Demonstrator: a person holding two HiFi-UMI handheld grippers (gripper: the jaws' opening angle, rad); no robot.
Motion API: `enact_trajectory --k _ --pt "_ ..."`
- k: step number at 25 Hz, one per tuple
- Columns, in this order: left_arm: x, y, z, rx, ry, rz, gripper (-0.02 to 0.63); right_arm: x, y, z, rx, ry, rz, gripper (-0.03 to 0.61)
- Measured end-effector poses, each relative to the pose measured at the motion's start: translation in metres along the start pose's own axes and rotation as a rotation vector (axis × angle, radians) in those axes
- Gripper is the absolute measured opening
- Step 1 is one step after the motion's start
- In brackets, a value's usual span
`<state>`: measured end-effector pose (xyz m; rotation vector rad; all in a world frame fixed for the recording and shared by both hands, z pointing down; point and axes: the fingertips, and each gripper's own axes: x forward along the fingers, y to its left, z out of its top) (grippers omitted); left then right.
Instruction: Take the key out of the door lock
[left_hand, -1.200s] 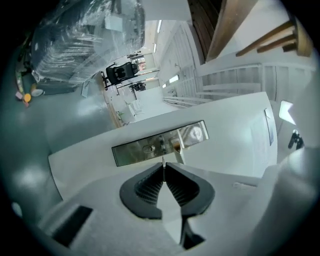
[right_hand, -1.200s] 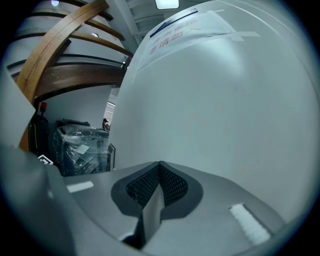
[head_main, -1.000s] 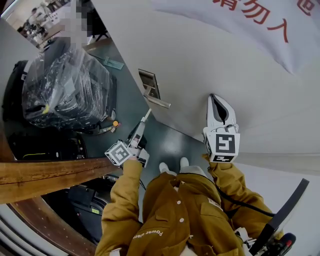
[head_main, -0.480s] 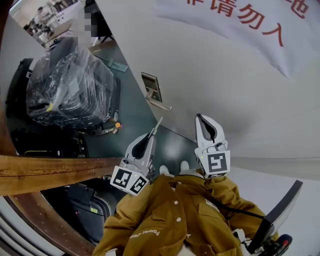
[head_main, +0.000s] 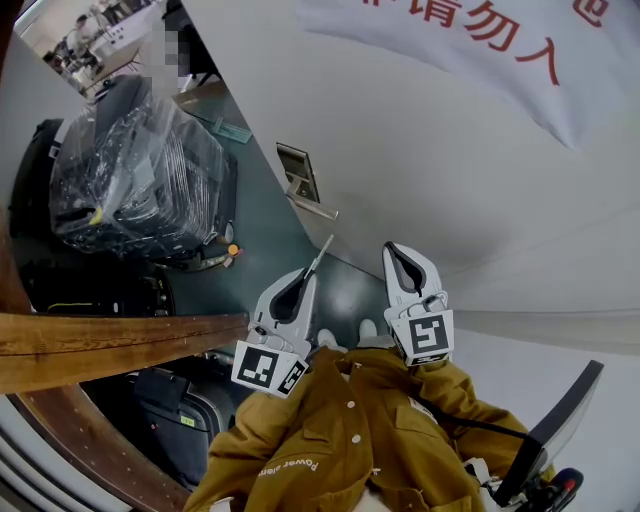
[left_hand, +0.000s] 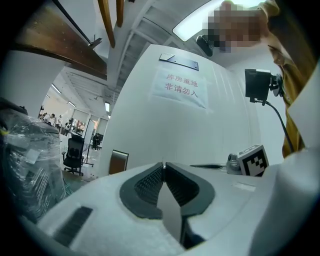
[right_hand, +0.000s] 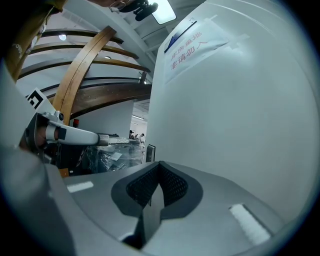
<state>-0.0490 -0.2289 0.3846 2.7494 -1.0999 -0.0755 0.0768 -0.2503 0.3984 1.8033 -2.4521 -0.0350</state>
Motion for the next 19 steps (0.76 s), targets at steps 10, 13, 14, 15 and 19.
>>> enact_trajectory --k 10,13,14,15,19 --pt "0.000 -0.002 -0.004 0.001 0.012 0.000 0.020 0.003 0.018 0.003 -0.015 -0.027 0.049 0.005" --pt "-0.001 -0.002 -0.004 0.001 0.011 0.000 0.020 0.003 0.019 0.003 -0.015 -0.028 0.052 0.005" --pt "-0.001 -0.003 -0.004 0.001 0.011 0.000 0.020 0.003 0.019 0.003 -0.014 -0.027 0.053 0.005" --pt "0.000 -0.003 -0.004 0.001 0.011 0.000 0.020 0.003 0.018 0.003 -0.013 -0.026 0.053 0.005" --pt "0.001 -0.002 -0.004 -0.006 0.011 -0.001 0.020 0.002 0.018 -0.001 -0.007 -0.001 0.053 0.005"
